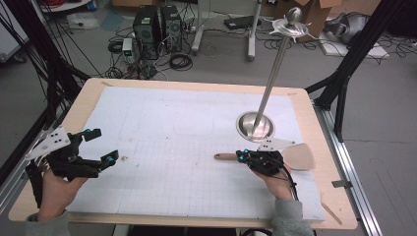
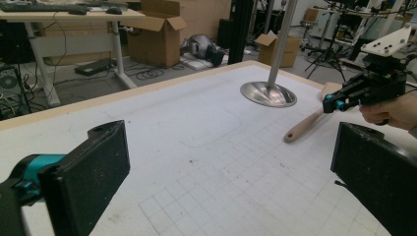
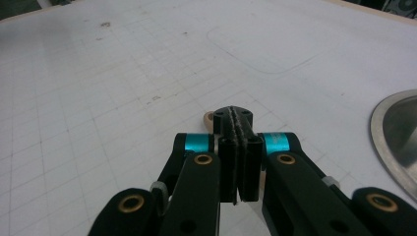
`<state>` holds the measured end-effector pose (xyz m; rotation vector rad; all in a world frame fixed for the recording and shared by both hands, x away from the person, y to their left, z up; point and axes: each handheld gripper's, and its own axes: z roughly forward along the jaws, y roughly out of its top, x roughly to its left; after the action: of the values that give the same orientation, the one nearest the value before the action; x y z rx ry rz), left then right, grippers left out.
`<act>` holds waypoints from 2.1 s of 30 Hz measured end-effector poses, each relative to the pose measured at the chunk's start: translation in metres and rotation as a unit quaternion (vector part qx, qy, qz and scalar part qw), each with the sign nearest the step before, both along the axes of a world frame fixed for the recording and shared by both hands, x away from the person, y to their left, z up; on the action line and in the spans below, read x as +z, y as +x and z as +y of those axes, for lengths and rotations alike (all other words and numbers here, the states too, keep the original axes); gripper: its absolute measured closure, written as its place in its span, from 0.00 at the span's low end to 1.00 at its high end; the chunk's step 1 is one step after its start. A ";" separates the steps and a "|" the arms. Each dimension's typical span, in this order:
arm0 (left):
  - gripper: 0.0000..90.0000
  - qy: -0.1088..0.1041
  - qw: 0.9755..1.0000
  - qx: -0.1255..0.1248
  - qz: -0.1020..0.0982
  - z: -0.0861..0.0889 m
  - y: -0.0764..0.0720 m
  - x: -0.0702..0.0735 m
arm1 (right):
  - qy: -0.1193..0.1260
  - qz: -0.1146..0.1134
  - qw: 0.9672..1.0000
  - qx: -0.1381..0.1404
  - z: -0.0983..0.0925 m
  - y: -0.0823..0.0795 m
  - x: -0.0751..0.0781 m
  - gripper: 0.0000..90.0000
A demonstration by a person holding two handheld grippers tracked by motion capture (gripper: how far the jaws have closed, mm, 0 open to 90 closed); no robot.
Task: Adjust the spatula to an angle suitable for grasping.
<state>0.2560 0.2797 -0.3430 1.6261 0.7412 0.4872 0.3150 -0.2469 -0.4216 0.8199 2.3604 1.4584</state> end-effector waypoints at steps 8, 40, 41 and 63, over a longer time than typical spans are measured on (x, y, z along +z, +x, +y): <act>0.02 0.000 1.000 0.000 0.004 0.000 0.001 -0.002 | -0.009 0.012 1.000 0.005 0.003 0.002 -0.005 0.99; 0.02 0.002 1.000 0.004 0.007 0.003 -0.001 -0.003 | -0.040 0.040 0.998 0.012 0.013 0.013 -0.025 1.00; 0.02 0.002 1.000 0.005 0.007 0.003 -0.001 -0.003 | -0.041 0.040 0.998 0.014 0.013 0.014 -0.025 1.00; 0.02 0.002 1.000 0.012 0.011 0.008 -0.003 -0.005 | -0.068 0.044 0.997 -0.003 0.018 0.021 -0.028 1.00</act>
<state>0.2534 0.2874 -0.3484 1.6291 0.7775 0.4888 0.3355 -0.2293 -0.4494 0.8726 2.4876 1.2665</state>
